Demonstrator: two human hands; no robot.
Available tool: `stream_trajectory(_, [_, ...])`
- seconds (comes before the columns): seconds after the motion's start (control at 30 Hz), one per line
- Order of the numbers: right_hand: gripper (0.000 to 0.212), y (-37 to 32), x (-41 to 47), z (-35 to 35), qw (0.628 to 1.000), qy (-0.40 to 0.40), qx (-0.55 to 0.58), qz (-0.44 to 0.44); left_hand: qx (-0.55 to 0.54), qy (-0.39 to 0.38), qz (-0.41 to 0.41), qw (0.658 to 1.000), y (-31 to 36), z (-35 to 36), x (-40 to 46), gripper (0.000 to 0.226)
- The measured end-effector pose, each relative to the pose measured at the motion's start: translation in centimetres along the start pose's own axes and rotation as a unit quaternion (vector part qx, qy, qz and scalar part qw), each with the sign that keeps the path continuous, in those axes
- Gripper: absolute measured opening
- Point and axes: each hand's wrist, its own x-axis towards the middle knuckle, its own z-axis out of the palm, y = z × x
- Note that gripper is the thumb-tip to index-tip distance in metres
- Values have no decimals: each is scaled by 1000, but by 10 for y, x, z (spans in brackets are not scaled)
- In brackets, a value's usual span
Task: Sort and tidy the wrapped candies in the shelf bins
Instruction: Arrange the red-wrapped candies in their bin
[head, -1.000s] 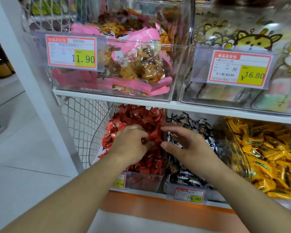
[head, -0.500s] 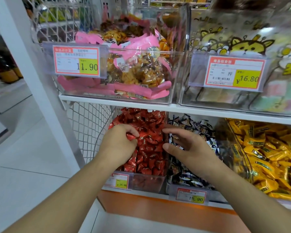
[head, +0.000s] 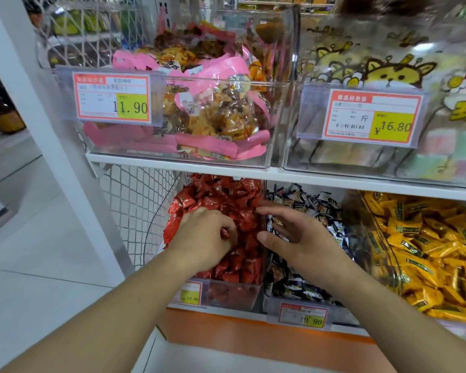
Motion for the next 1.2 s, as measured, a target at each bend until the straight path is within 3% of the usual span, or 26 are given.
stream_trajectory(0.27, [36,-2,-2,2,1000,3,10,4,-86,64,-84,991,-13,-6,-8,7])
stream_trajectory(0.3, [36,-3,-2,2,1000,5,10,7,-81,70,-73,992,-12,-5,-8,6])
stream_trajectory(0.4, [36,-5,-3,3,1000,6,10,4,-30,51,1,998,-3,-5,-11,40])
stream_trajectory(0.5, [37,-5,-3,4,1000,9,-6,-1,-61,-19,37,997,6,-2,-9,54])
stream_trajectory(0.6, [37,-4,-3,4,1000,7,-8,-6,-30,-57,37,997,4,5,-4,50])
stream_trajectory(0.77, [36,-2,-3,2,1000,3,-11,-9,50,-35,33,998,0,7,2,34])
stream_trajectory(1.2, [39,-3,-3,2,1000,-2,-7,-3,-2,2,-32,999,-17,-14,-19,25])
